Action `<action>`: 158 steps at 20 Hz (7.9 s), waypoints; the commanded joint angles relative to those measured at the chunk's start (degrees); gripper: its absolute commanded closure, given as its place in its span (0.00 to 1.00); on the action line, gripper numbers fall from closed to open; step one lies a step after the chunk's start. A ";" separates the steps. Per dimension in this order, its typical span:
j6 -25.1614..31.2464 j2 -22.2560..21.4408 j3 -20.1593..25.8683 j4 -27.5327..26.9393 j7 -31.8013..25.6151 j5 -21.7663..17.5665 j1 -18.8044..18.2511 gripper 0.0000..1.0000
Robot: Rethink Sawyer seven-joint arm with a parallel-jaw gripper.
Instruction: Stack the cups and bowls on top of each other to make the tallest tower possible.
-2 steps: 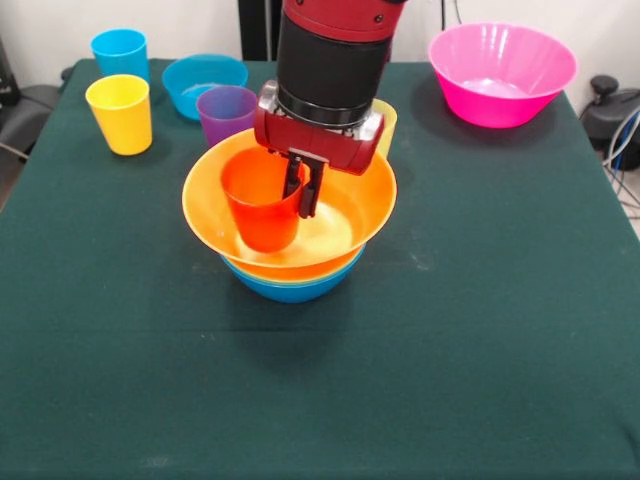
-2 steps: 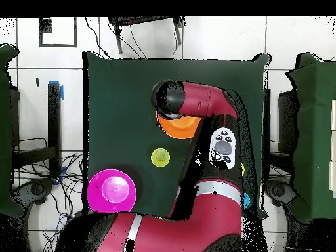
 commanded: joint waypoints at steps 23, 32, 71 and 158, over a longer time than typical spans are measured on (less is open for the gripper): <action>0.85 3.75 1.93 -3.08 6.37 -0.28 5.69 1.00; -1.55 3.25 3.31 -0.96 5.16 0.42 4.55 1.00; -7.77 4.69 3.07 -0.91 2.43 -2.96 2.13 1.00; -14.51 -1.42 3.31 12.42 2.06 -3.00 0.34 1.00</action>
